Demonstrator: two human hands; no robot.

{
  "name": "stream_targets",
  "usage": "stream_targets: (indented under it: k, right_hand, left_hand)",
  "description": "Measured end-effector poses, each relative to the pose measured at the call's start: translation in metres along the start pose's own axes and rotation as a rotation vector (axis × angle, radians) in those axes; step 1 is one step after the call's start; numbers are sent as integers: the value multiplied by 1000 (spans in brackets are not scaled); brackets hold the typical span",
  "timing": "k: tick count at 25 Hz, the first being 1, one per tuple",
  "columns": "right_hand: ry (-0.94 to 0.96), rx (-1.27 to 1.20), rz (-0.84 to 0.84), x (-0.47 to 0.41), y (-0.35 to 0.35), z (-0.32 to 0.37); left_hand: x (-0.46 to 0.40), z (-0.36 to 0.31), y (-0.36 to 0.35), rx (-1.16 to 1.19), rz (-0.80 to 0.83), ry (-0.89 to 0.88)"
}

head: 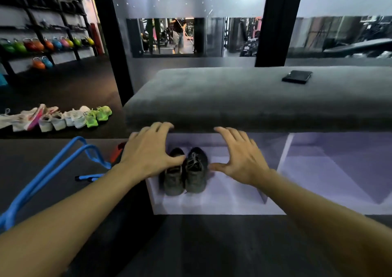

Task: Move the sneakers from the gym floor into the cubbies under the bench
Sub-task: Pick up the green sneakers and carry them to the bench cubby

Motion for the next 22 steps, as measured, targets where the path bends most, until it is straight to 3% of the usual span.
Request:
stream_targets:
  k: [6, 12, 22]
  right_hand:
    - [78, -21, -121, -61, 145, 27]
    - [153, -35, -177, -146, 346, 83]
    - [278, -87, -237, -210, 669, 249]
  left_hand:
    - [-33, -5, 161, -81, -151, 29]
    - [-85, -14, 383, -161, -215, 26]
    - [-46, -8, 770, -225, -295, 140]
Point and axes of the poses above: each hand's wrist, its own x-axis away from the middle knuckle, its own y-axis out of the back of the hand, z = x × y, the point moved 6 cm from there along -x, towards the middle knuckle, and after that the axes turned 4 degrees about z, right-handed, at the moved point
